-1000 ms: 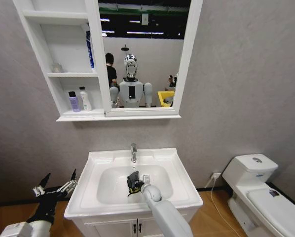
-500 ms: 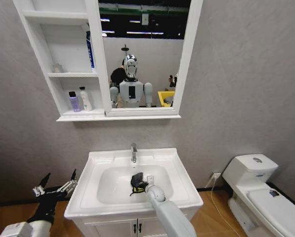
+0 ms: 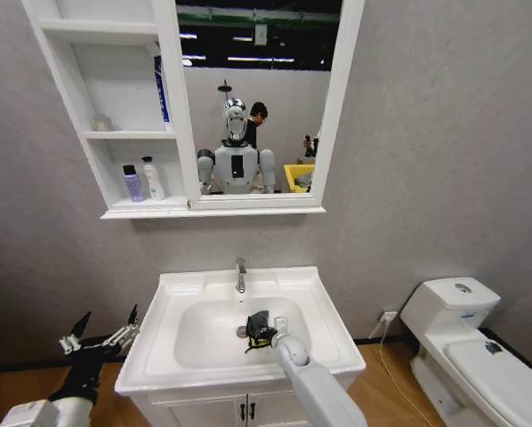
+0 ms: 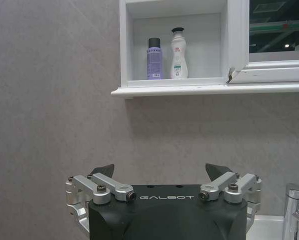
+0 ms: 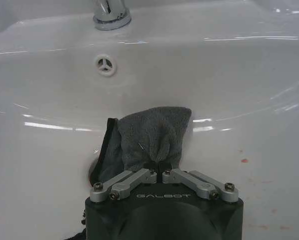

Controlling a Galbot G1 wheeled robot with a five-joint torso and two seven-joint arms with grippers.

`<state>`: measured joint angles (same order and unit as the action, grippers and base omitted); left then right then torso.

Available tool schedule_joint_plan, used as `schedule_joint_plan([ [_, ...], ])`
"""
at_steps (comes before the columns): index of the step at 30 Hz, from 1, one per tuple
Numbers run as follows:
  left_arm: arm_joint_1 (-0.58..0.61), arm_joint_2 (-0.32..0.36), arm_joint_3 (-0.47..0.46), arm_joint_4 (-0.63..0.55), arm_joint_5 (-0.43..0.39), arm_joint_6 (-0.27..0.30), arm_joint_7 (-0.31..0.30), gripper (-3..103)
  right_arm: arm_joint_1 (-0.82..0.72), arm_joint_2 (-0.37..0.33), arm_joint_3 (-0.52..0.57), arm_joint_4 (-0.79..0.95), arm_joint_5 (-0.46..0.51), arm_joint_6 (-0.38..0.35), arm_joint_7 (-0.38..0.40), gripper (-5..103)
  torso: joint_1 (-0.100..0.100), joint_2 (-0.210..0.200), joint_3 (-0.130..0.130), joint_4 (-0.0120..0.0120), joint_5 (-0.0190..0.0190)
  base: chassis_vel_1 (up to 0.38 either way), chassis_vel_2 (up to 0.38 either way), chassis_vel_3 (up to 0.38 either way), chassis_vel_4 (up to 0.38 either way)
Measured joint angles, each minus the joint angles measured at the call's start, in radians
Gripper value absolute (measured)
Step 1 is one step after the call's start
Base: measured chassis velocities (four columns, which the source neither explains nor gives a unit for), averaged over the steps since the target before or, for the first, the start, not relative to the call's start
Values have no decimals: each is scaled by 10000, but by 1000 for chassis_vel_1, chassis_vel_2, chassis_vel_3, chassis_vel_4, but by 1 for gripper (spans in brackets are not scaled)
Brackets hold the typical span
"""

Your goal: Move facial cleanser and shampoo from washbasin to cabinet, then wipe washbasin with towel.

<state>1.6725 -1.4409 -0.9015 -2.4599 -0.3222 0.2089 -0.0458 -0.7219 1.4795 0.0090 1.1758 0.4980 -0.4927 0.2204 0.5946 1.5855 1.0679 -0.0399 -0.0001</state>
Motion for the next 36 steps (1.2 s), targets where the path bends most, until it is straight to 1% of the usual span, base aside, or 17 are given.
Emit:
schedule_joint_plan([
  [1,0,0,0,0,0,0,0,100,0,0,0,0,0,0,0,1,0,0,0,0,0,0,0,0,0],
  [5,0,0,0,0,0,0,0,100,227,572,-85,-671,-261,306,-264,1,0,0,0,-1,-1,0,0,0,0],
  [9,0,0,-1,0,0,-1,0,100,336,817,-109,-960,-325,407,-297,1,0,0,0,1,0,0,0,0,0],
  [13,0,0,0,0,0,0,0,100,348,730,-98,-942,-319,358,-299,1,0,0,0,2,2,0,0,0,0],
  [15,0,0,0,0,0,0,0,100,272,458,-24,-729,-266,247,-292,1,0,0,0,2,2,0,0,0,0],
  [18,0,0,-1,0,0,0,0,100,200,287,29,-589,-233,203,-282,1,0,0,0,0,2,0,0,0,0],
  [19,-1,0,0,0,0,0,0,100,82,32,110,-367,-186,162,-239,1,0,0,0,-3,3,0,0,0,0],
  [21,0,0,0,0,0,0,0,100,-63,-243,205,-87,-139,105,-181,1,0,0,0,-3,3,0,0,0,0],
  [25,0,0,0,0,0,0,0,100,-215,-493,304,200,-118,52,-153,1,0,1,0,-3,2,0,0,0,0],
  [30,-1,0,0,0,0,0,0,100,-213,-438,318,193,-134,46,-134,1,0,0,0,-4,0,0,0,0,0],
  [32,-1,0,0,0,0,0,0,100,-84,-68,236,-168,-225,147,-131,1,0,0,0,-4,-1,0,0,0,0],
  [33,-1,0,0,0,0,0,0,100,-84,-68,236,-168,-225,147,-131,1,0,0,0,-4,-1,0,0,0,0],
  [35,-1,0,0,0,1,0,0,100,11,254,130,-461,-352,274,-194,1,0,0,0,0,0,0,0,0,0],
  [36,-1,0,0,0,1,0,0,100,11,254,130,-461,-352,274,-194,1,0,0,0,0,0,0,0,0,0],
])
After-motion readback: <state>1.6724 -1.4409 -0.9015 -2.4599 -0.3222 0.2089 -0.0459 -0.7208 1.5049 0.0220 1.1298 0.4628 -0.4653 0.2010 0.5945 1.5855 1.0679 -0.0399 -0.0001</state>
